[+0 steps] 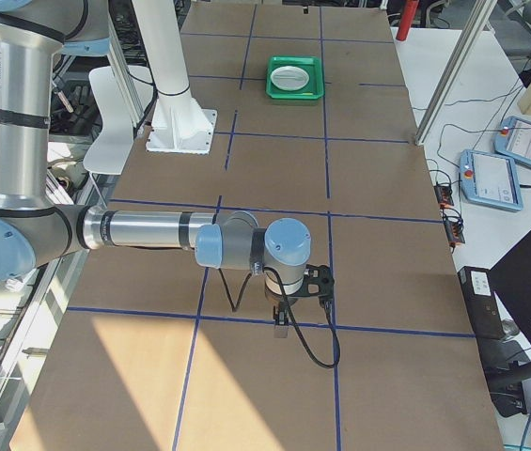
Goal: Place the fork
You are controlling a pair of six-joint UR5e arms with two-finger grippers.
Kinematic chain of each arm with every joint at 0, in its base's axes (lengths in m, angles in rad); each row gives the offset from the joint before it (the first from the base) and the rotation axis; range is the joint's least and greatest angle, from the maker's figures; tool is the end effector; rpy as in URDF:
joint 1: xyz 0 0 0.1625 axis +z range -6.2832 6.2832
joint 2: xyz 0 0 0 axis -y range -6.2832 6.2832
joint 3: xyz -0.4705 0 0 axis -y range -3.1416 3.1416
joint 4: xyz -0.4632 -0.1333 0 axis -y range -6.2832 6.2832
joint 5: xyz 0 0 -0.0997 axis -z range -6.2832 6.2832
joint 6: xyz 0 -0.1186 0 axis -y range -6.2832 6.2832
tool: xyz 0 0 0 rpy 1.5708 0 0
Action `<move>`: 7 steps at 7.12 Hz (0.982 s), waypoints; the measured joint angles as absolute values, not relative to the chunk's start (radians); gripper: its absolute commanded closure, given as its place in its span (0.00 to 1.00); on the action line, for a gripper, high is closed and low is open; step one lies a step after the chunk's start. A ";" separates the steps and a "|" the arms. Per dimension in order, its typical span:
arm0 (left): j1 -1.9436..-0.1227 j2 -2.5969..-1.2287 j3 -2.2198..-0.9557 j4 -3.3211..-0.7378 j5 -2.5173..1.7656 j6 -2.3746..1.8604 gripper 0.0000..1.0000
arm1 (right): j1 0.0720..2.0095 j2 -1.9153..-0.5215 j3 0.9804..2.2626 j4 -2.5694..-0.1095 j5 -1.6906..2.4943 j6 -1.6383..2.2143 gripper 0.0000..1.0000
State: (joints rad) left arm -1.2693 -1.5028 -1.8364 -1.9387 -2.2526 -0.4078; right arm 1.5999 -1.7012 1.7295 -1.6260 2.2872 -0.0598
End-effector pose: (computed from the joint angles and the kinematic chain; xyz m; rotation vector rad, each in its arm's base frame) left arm 0.1091 -0.5481 0.5653 0.2787 0.8096 0.0930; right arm 0.0699 -0.4973 0.7080 0.0061 -0.7168 -0.0197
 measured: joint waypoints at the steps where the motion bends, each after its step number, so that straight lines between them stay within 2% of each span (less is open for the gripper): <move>1: -1.188 -1.509 -1.844 -1.989 -2.209 -0.527 0.00 | 1.600 -1.701 1.729 -1.626 2.287 -0.060 0.00; 4: -0.965 -1.568 -1.830 -2.044 -2.101 -0.803 0.00 | 1.600 -1.701 1.729 -1.626 2.287 -0.060 0.00; 7: -0.815 -1.622 -1.808 -2.050 -2.013 -0.979 0.02 | 1.600 -1.701 1.729 -1.626 2.287 -0.060 0.00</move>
State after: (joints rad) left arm -0.8151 -1.6222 -1.8080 -2.0500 -2.0131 -0.9789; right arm 1.5999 -1.7012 1.7292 -1.6260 2.2872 -0.0598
